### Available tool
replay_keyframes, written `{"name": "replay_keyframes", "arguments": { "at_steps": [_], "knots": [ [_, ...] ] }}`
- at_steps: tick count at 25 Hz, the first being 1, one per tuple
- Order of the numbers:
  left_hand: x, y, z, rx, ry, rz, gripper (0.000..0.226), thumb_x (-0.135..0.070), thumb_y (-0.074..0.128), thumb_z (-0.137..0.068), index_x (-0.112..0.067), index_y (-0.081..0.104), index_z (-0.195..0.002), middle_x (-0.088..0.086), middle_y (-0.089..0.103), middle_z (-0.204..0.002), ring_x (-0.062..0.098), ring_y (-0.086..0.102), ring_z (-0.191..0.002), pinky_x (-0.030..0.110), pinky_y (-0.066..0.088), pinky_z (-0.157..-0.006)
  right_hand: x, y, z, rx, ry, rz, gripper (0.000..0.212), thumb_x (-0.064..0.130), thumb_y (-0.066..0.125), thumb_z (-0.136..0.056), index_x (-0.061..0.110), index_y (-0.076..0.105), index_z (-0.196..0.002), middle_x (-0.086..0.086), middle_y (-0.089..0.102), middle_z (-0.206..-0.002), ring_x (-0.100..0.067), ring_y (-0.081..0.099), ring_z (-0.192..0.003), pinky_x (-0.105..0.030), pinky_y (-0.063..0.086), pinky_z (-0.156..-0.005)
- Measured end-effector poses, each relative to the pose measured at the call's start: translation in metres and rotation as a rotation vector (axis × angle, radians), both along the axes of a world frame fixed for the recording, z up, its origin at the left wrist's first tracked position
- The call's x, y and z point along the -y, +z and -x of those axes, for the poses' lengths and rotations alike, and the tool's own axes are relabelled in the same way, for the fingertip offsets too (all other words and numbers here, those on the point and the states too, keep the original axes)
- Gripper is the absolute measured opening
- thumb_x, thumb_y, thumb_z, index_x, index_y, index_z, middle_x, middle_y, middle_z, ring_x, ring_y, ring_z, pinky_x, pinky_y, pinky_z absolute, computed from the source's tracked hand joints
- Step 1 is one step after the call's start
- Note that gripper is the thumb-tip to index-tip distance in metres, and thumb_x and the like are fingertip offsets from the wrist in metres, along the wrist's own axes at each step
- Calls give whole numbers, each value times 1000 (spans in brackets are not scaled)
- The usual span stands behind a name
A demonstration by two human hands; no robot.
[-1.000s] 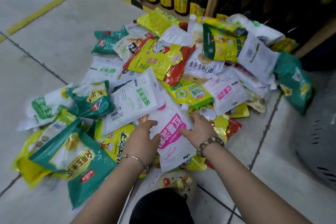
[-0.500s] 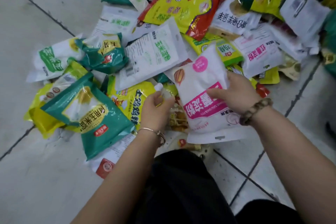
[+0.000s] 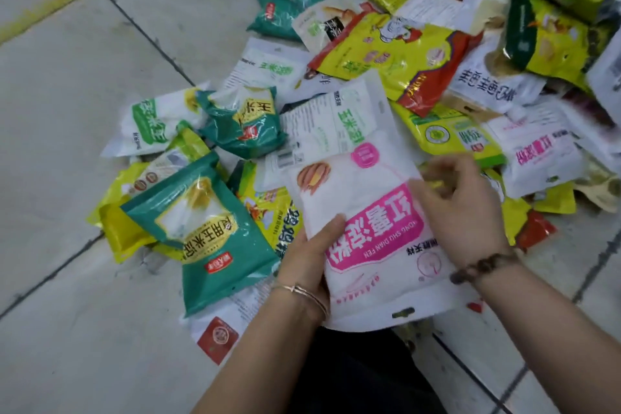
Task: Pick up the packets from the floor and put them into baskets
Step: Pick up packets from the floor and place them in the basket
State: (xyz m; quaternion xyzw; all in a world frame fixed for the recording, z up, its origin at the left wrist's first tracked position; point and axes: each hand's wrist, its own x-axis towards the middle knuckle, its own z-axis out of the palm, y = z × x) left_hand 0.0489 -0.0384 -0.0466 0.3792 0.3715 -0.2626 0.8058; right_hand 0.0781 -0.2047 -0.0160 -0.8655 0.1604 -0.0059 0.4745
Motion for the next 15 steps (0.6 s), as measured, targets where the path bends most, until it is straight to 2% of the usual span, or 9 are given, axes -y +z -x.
{"name": "replay_keyframes", "arguments": {
  "at_steps": [1, 2, 3, 4, 6, 8, 10, 12, 15],
  "knots": [
    [-2, -2, 3, -12, 76, -31, 63, -21, 71, -59, -3, 59, -118, 23, 69, -96, 31, 67, -71, 49, 57, -71, -5, -2, -10, 160, 68, 246, 18, 13, 64, -84, 14, 59, -102, 2, 65, -95, -8, 62, -81, -26, 48, -68],
    [-5, -3, 6, -20, 140, -73, 62, -21, 72, -58, -5, 60, -117, 24, 69, -100, 32, 66, -75, 52, 55, -77, -11, -6, -23, 283, 229, 440, 28, 7, 61, -83, 10, 58, -111, -7, 64, -107, -21, 62, -94, -33, 47, -76],
    [-9, -3, 10, -28, 202, -125, 58, -20, 73, -58, -8, 61, -114, 23, 69, -101, 33, 66, -77, 55, 53, -80, -19, -12, -37, 316, 436, 603, 41, 3, 57, -81, 8, 54, -122, -14, 58, -122, -29, 57, -109, -39, 44, -88],
    [-15, -5, 14, -42, 257, -182, 52, -19, 74, -59, -10, 63, -109, 22, 69, -100, 34, 67, -78, 57, 52, -81, -28, -18, -52, 251, 635, 755, 55, 2, 52, -82, 10, 43, -135, -17, 45, -138, -31, 45, -125, -43, 36, -100],
    [-25, -7, 20, -76, 334, -265, 39, -15, 75, -66, -14, 64, -103, 20, 71, -97, 37, 67, -81, 60, 51, -81, -44, -31, -83, 67, 832, 984, 74, 6, 43, -86, 20, 8, -149, -11, 11, -156, -26, 12, -143, -46, 11, -113],
    [-30, -9, 22, -116, 393, -282, 30, -14, 73, -74, -16, 64, -103, 18, 72, -94, 37, 68, -80, 60, 51, -80, -61, -45, -108, -8, 919, 1130, 82, 10, 46, -85, 21, -4, -149, -11, 0, -157, -28, 1, -144, -50, 3, -113],
    [-32, -11, 20, -161, 438, -287, 25, -15, 72, -77, -18, 64, -101, 16, 72, -94, 37, 68, -81, 60, 51, -80, -77, -57, -118, -15, 1015, 1211, 87, 23, 56, -83, 19, -2, -148, -17, 1, -156, -32, 2, -143, -52, 4, -113],
    [-32, -12, 17, -199, 456, -288, 24, -18, 73, -77, -18, 63, -99, 15, 72, -93, 37, 68, -82, 60, 52, -79, -87, -68, -121, -21, 1055, 1235, 76, 32, 48, -91, 19, 0, -149, -21, 1, -155, -35, 4, -143, -52, 7, -113],
    [-32, -13, 16, -197, 469, -290, 26, -20, 74, -77, -20, 63, -101, 14, 73, -93, 36, 69, -81, 59, 53, -78, -92, -72, -127, -12, 1024, 1202, 62, 20, 38, -95, 20, 6, -149, -19, 9, -155, -34, 11, -142, -49, 14, -113]
  ]
}}
